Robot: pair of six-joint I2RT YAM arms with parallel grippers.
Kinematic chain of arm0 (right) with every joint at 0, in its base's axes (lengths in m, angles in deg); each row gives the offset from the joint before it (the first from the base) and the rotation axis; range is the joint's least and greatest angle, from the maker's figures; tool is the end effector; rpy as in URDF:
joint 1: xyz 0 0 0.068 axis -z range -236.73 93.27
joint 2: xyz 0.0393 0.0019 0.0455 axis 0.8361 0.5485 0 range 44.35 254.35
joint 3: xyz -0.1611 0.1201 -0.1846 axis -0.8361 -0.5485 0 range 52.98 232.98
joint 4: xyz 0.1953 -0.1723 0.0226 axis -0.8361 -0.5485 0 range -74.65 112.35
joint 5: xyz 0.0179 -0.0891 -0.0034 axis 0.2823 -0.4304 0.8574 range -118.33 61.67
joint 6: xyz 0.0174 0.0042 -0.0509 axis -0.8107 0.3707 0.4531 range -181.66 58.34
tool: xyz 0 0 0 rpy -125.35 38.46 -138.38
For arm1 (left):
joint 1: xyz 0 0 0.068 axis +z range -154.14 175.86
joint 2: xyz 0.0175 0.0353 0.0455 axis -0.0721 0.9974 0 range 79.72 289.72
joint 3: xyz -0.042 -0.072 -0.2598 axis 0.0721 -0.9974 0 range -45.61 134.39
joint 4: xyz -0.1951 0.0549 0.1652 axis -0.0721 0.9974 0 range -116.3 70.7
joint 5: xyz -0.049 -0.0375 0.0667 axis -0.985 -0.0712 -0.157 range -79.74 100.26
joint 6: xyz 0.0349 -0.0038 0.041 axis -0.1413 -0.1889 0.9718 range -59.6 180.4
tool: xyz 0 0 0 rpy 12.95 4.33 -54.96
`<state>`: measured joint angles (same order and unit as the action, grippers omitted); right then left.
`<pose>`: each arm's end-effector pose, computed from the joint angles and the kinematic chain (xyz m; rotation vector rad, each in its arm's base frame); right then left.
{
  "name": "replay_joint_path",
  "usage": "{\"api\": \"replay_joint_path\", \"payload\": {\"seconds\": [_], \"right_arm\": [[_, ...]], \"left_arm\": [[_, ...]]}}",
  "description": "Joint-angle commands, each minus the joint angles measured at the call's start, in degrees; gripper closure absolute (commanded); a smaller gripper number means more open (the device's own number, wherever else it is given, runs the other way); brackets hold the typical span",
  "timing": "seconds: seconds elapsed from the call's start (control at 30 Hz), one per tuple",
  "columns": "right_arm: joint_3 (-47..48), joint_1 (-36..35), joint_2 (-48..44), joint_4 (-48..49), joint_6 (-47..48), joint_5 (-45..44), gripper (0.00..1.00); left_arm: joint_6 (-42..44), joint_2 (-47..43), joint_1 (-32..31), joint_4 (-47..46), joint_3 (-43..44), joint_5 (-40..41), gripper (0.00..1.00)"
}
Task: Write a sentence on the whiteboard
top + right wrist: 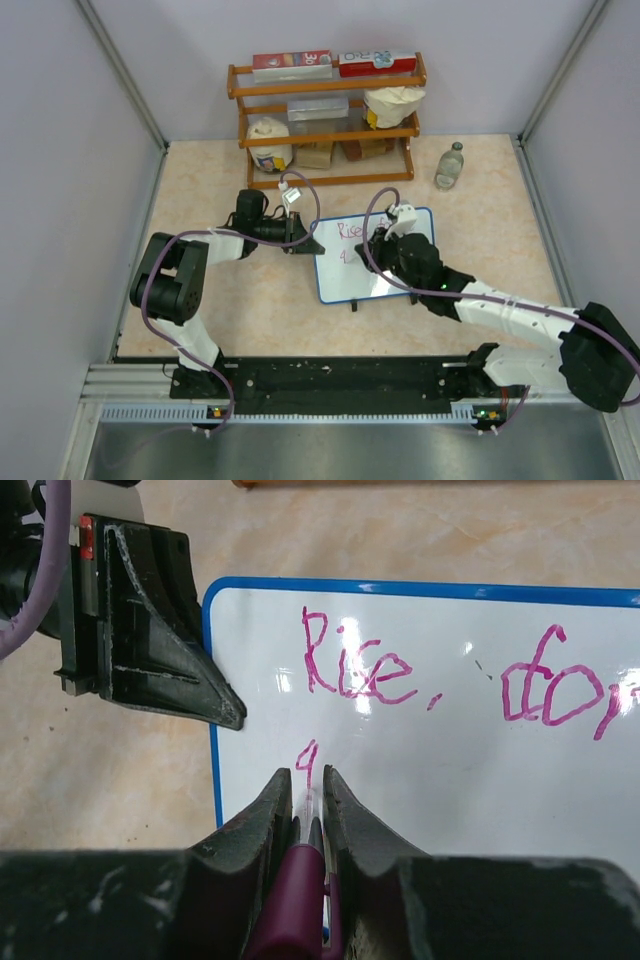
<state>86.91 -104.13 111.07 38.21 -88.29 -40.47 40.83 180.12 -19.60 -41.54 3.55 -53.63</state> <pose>0.1803 0.1849 0.2421 -0.1964 1.9083 0.6905 0.3195 -0.1215 0.1669 0.5874 2.1073 -1.5597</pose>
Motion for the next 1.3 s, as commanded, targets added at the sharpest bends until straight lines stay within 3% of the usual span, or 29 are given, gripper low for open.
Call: {"api": "replay_joint_path", "payload": {"seconds": [0.0, 0.7, 0.97, 1.27], "right_arm": [[-2.03, -0.42, -0.71, -1.97, 0.79, -0.6, 1.0], [-0.36, -0.42, 0.71, 6.2, -5.18, 0.01, 1.0], [-0.27, 0.9, -4.66, 7.7, -3.78, -0.25, 1.0], [2.45, 2.22, -3.27, 4.27, -0.79, -2.54, 1.0]], "left_arm": [[4.63, 0.32, -0.62, 1.97, -2.06, 6.07, 1.0], [4.54, 0.41, -0.62, 1.89, -2.06, 5.98, 1.0], [4.54, 0.32, -0.62, 1.89, -2.06, 5.98, 1.0], [4.46, 0.24, -0.62, 1.8, -2.06, 5.89, 1.0]]}}
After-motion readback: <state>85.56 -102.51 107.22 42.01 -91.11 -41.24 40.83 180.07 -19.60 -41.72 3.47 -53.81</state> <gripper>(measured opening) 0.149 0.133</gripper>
